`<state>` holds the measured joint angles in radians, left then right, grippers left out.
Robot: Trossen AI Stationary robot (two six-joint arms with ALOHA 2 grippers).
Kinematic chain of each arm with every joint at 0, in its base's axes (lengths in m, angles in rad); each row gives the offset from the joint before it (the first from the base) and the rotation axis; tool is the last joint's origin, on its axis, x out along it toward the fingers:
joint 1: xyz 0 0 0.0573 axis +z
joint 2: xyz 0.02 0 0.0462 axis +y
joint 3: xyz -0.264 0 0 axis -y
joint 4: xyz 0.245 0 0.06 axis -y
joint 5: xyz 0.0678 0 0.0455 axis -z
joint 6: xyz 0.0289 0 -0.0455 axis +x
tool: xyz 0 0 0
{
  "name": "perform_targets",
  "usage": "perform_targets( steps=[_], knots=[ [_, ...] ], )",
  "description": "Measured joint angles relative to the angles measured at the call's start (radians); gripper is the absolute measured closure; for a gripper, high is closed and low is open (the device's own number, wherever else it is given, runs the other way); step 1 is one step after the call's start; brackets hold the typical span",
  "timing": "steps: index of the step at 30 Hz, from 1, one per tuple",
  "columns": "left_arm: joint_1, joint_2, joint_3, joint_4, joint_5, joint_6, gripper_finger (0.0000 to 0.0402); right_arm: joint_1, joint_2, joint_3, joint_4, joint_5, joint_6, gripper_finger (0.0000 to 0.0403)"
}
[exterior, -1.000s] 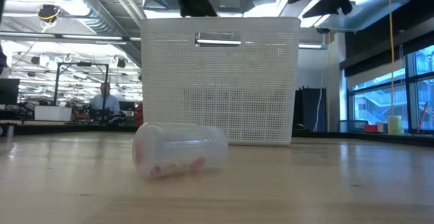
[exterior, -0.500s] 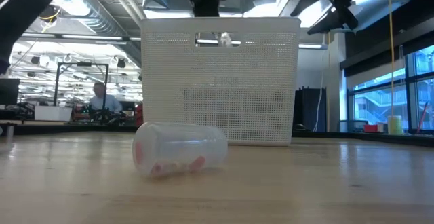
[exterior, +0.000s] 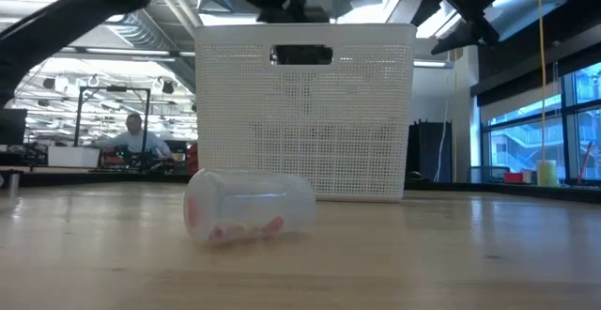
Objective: Pick & place medical supplies in basket/bin
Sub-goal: Put the right transparent pill bottle into the white bin
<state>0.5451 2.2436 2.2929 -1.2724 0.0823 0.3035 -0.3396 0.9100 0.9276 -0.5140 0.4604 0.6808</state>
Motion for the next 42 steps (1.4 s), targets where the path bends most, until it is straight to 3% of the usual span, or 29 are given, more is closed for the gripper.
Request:
perform_targets(
  steps=[18,42],
  knots=[
    [0.010,0.172,0.000,0.050,0.011,-0.032,0.0258,-0.014,0.000,0.000,0.000,-0.010,0.020,0.0059],
    [-0.015,0.179,-0.011,0.092,0.004,-0.030,0.0205,-0.014,0.000,0.000,0.000,-0.044,-0.008,0.0059]
  ],
)
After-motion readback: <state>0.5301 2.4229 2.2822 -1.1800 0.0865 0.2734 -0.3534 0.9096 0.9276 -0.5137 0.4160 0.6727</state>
